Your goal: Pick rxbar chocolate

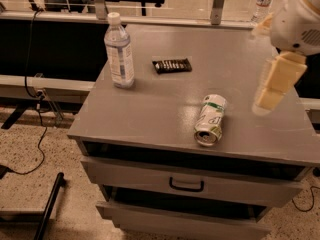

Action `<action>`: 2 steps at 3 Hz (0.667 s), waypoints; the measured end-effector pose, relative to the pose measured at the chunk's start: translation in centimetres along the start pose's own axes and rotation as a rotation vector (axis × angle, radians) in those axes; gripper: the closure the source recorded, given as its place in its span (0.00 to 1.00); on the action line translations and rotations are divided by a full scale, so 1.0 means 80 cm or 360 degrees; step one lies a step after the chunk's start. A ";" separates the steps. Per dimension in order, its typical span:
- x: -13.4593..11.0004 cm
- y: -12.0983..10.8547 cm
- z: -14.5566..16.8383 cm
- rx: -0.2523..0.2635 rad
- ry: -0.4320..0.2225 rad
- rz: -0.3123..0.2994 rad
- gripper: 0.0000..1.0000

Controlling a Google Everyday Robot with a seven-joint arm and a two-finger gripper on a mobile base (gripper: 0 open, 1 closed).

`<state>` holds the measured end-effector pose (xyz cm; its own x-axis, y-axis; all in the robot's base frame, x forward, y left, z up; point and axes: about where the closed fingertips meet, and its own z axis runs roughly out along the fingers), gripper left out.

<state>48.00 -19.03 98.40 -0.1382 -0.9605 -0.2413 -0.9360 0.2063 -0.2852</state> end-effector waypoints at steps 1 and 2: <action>-0.033 -0.030 0.022 -0.0035 -0.0056 -0.0058 0.00; -0.074 -0.063 0.056 -0.0103 -0.0111 -0.0093 0.00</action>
Offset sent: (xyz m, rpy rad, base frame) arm 0.1212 0.0980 -0.0287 0.0961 0.0976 0.1413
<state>54.99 -13.50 97.11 -0.0621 -0.9548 -0.2905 -0.9610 0.1358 -0.2410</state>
